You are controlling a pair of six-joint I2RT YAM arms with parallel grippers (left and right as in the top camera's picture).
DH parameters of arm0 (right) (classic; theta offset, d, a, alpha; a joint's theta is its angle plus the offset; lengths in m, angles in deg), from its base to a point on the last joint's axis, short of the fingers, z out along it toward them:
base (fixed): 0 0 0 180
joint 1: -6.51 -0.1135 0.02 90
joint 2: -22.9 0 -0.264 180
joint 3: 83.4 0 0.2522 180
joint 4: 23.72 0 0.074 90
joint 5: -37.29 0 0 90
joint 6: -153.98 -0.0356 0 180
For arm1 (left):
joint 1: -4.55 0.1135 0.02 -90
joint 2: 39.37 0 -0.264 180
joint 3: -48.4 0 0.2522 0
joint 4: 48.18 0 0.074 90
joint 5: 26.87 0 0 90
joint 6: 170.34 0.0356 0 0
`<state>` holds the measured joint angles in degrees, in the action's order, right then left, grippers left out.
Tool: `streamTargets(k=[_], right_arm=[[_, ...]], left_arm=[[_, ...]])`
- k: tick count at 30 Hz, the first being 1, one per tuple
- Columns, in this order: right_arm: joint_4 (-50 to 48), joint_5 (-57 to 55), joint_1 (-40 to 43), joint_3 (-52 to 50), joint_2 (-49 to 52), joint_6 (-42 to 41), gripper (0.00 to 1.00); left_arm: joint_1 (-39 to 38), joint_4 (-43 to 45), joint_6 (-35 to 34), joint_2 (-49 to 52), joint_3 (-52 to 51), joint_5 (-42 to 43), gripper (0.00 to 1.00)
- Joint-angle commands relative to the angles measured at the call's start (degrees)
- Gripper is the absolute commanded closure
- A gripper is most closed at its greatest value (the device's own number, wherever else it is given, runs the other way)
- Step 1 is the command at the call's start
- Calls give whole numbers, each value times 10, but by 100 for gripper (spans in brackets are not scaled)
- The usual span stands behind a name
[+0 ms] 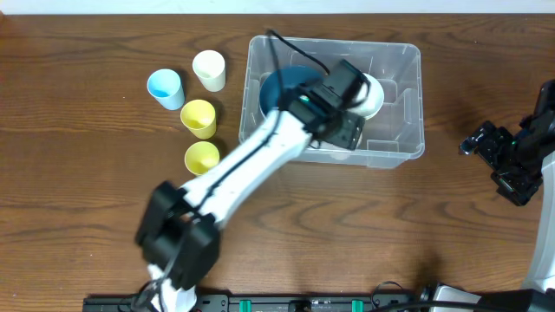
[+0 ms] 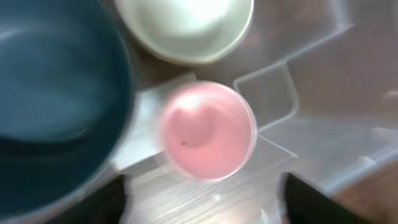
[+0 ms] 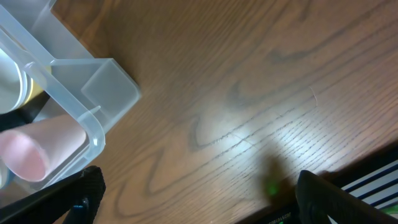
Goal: Pack container
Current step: 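Release the pink cup and move the left gripper to the yellow cup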
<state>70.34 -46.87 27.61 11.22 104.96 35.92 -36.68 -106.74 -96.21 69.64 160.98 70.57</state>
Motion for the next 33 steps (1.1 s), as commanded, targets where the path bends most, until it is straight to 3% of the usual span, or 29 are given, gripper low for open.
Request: streamTargets(k=[1, 5, 9, 13, 25, 33], right_arm=[[1, 2, 3, 0, -6, -6, 1], [1, 2, 3, 0, -6, -6, 1], [1, 2, 3, 0, -6, -6, 1], [0, 2, 3, 0, -6, -6, 1], [1, 2, 3, 0, -6, -6, 1], [1, 2, 3, 0, -6, -6, 1]], left_arm=[[51, -33, -8, -101, 23, -32, 10], [133, -127, -75, -177, 23, -99, 8], [233, -232, -137, -221, 23, -103, 7], [304, -285, -133, -223, -2, -103, 7], [357, -177, -126, -205, -219, -94, 7], [357, -149, -133, -203, -272, -94, 7]])
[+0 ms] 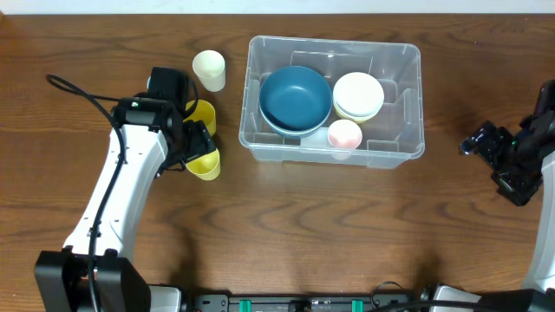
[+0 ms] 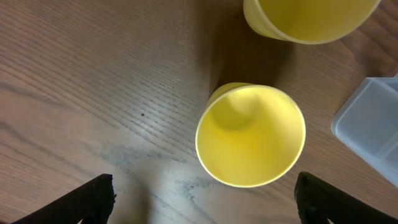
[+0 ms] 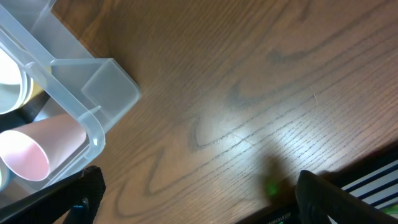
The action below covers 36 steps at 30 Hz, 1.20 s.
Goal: Pack container
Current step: 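Release the pink cup and move the left gripper to the yellow cup, then grasp the front yellow cup with the left gripper and lift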
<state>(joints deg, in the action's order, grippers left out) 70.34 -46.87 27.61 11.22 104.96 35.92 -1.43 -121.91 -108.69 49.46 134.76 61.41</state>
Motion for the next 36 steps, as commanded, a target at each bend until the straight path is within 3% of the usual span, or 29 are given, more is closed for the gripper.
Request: streamTargets(k=[1, 11, 24, 27, 32, 36], right_arm=[[1, 2, 3, 0, -6, -6, 1], [1, 2, 3, 0, -6, -6, 1], [1, 2, 3, 0, -6, -6, 1], [1, 2, 3, 0, -6, -6, 1], [1, 2, 3, 0, -6, -6, 1], [1, 2, 3, 0, -6, -6, 1]], left_arm=[[5, 4, -11, -1, -15, -3, 7], [5, 92, -16, 20, -103, -2, 7], [5, 134, -15, 65, -112, -2, 9], [5, 138, -15, 65, -112, -2, 23], [5, 138, -16, 65, -112, -2, 67], [5, 131, -16, 65, -112, -2, 85]])
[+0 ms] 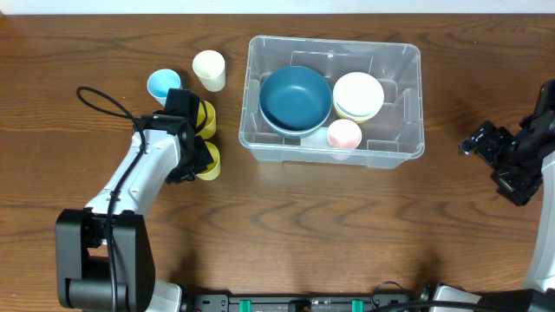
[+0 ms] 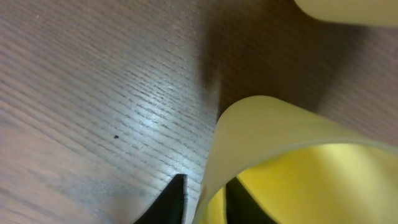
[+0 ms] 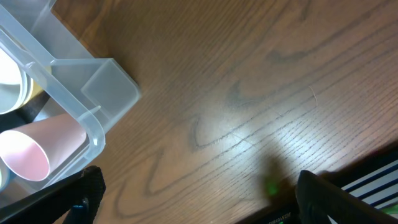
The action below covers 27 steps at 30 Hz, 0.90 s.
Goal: Pack container
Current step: 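Grasp the front yellow cup with the left gripper and lift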
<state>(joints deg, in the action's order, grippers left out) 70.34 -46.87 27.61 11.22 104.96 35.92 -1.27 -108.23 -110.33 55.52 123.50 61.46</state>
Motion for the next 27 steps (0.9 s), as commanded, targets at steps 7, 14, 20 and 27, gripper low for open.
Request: streamTargets(k=[7, 14, 20, 27], right_arm=[[1, 2, 3, 0, -6, -6, 1], [1, 2, 3, 0, -6, -6, 1], [1, 2, 3, 0, -6, -6, 1], [1, 2, 3, 0, -6, -6, 1]], left_arm=[[3, -49, -3, -23, 15, 6, 94], [3, -80, -3, -136, 37, 26, 94], [2, -87, -8, -265, 59, 64, 94], [-40, -21, -39, -358, 107, 177, 94]])
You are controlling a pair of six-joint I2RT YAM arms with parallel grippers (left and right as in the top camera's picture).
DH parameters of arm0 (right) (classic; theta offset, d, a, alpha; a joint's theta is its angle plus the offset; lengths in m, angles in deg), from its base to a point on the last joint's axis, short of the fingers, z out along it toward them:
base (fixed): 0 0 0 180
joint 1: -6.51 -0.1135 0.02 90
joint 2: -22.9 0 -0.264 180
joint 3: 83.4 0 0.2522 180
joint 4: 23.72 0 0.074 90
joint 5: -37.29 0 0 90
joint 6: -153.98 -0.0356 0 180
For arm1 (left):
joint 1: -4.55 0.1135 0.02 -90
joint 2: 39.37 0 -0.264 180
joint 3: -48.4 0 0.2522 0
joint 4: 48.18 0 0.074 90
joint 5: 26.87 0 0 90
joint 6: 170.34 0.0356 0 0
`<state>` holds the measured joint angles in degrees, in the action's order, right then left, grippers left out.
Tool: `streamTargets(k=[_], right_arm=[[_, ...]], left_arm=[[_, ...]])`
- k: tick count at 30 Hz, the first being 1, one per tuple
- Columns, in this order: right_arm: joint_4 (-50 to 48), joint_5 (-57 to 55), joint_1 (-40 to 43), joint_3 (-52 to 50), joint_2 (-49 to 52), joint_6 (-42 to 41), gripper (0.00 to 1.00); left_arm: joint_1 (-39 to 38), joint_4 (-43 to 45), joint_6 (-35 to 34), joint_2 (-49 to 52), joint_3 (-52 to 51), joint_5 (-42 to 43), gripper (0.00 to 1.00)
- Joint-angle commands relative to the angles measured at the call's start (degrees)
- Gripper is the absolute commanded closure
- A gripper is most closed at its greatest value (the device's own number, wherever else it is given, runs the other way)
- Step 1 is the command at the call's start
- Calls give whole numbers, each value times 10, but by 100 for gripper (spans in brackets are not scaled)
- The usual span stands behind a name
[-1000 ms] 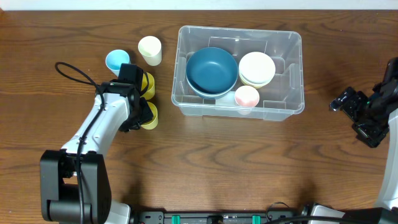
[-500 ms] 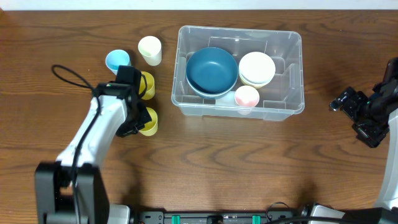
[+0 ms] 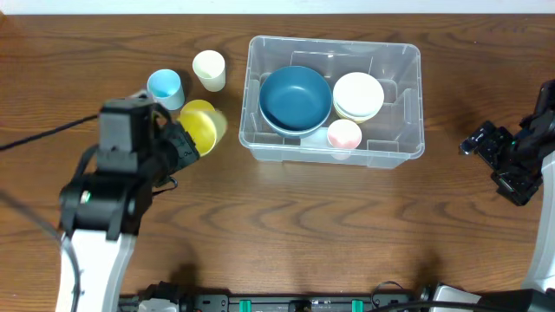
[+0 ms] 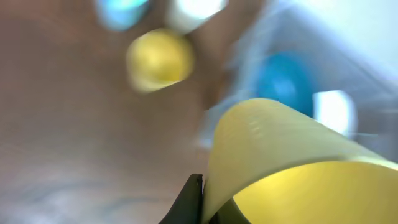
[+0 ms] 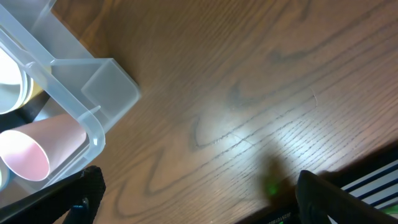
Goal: Pack container
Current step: 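Grasp the front yellow cup with the left gripper and lift, then carry the yellow cup into the bin and stack it on the pink cup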
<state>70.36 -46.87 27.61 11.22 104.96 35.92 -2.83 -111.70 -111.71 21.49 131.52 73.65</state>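
Note:
My left gripper [image 3: 179, 144] is shut on the rim of a yellow cup [image 3: 202, 127] and holds it above the table, left of the clear container [image 3: 408, 104]. In the blurred left wrist view the held yellow cup [image 4: 292, 168] fills the lower frame, one finger [image 4: 191, 200] outside its wall. A second yellow cup [image 4: 160, 60] stands on the table below. Inside the container are a blue bowl [image 3: 296, 98], white bowls [image 3: 358, 94] and a pink cup [image 3: 344, 134]. My right gripper [image 3: 487, 146] hangs open at the far right.
A light blue cup [image 3: 164, 85] and a cream cup [image 3: 209, 68] stand on the table left of the container. The container's corner [image 5: 93, 93] and the pink cup [image 5: 28, 152] show in the right wrist view. Wooden table all around.
My left gripper, then low at the table with its fingers astride the near yellow cup's rim, now holds that cup lifted off the table. The right arm has not moved.
My left gripper was open over the container, above the pink cup lying inside. Then it hung open above the nearer yellow cup on the table. Then its fingers straddled that cup's rim. Now the cup is held up in the air.

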Motion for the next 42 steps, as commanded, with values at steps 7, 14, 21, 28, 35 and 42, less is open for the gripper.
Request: streamTargets(k=[7, 14, 21, 28, 35, 42], right_arm=[[0, 2, 3, 0, -6, -6, 1], [0, 2, 3, 0, -6, -6, 1], [0, 2, 3, 0, -6, -6, 1], [0, 2, 3, 0, -6, -6, 1], [0, 2, 3, 0, -6, -6, 1], [0, 2, 3, 0, -6, -6, 1]], left_arm=[[-157, 37, -15, 45, 124, 24, 94], [-274, -24, 41, 231, 274, -4, 94], [-309, -59, 67, 406, 408, -29, 94], [-309, -53, 74, 489, 416, -42, 94], [-309, -50, 83, 537, 416, -68, 94], [-311, -50, 83, 562, 415, -67, 94]])
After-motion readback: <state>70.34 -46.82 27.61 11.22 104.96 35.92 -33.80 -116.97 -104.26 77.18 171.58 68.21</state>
